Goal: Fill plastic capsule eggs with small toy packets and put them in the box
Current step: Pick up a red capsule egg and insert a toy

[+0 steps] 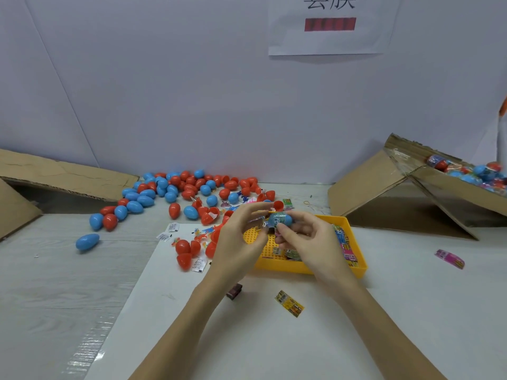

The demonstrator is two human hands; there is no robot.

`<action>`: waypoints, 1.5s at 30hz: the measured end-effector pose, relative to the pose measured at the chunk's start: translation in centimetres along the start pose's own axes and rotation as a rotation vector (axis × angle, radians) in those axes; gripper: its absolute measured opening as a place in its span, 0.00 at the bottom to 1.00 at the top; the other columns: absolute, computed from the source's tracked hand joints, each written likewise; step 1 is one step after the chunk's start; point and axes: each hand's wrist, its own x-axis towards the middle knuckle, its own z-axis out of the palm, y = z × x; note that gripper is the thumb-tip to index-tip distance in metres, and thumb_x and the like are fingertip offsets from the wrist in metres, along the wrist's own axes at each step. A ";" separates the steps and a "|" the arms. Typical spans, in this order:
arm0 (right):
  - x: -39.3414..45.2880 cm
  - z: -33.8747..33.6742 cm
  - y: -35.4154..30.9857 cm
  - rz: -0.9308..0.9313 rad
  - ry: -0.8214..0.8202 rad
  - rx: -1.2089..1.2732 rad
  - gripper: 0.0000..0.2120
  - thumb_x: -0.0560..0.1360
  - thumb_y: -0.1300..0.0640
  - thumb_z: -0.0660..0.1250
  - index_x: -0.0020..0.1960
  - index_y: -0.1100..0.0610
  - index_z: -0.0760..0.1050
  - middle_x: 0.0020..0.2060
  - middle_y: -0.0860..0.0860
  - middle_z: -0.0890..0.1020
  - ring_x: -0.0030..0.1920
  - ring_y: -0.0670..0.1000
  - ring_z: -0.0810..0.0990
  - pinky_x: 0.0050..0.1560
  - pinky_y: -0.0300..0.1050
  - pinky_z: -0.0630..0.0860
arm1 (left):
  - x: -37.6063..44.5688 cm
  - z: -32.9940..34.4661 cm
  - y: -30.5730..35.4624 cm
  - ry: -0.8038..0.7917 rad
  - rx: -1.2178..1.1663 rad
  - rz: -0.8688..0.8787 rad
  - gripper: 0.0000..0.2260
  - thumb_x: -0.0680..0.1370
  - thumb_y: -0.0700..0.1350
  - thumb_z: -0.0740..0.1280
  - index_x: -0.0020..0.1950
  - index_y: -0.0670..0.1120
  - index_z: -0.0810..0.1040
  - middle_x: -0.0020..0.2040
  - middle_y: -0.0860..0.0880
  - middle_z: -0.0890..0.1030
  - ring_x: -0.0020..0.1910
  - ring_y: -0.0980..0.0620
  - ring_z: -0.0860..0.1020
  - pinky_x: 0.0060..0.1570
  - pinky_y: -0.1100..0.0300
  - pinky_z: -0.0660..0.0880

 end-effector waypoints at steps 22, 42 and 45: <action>5.0 -6.3 -1.1 0.367 -0.022 0.800 0.12 0.75 0.63 0.70 0.58 0.65 0.82 0.47 0.57 0.86 0.45 0.51 0.87 0.45 0.40 0.84 | -0.3 -0.8 -3.7 -0.040 0.603 -0.082 0.12 0.82 0.49 0.68 0.64 0.48 0.81 0.66 0.52 0.74 0.67 0.55 0.69 0.61 0.67 0.66; 4.3 -3.2 2.3 0.357 -0.173 0.587 0.11 0.83 0.60 0.65 0.53 0.62 0.87 0.46 0.56 0.85 0.42 0.50 0.85 0.41 0.40 0.83 | 7.3 -10.3 -7.8 0.042 0.976 -0.645 0.16 0.80 0.38 0.62 0.68 0.44 0.77 0.67 0.39 0.74 0.66 0.40 0.73 0.63 0.47 0.73; 4.3 -3.2 2.3 0.357 -0.155 0.592 0.11 0.83 0.61 0.65 0.54 0.62 0.86 0.45 0.57 0.86 0.42 0.50 0.85 0.40 0.41 0.83 | 6.6 -12.2 -9.7 -0.061 0.998 -0.623 0.11 0.79 0.37 0.64 0.58 0.42 0.82 0.59 0.39 0.81 0.58 0.41 0.77 0.57 0.48 0.76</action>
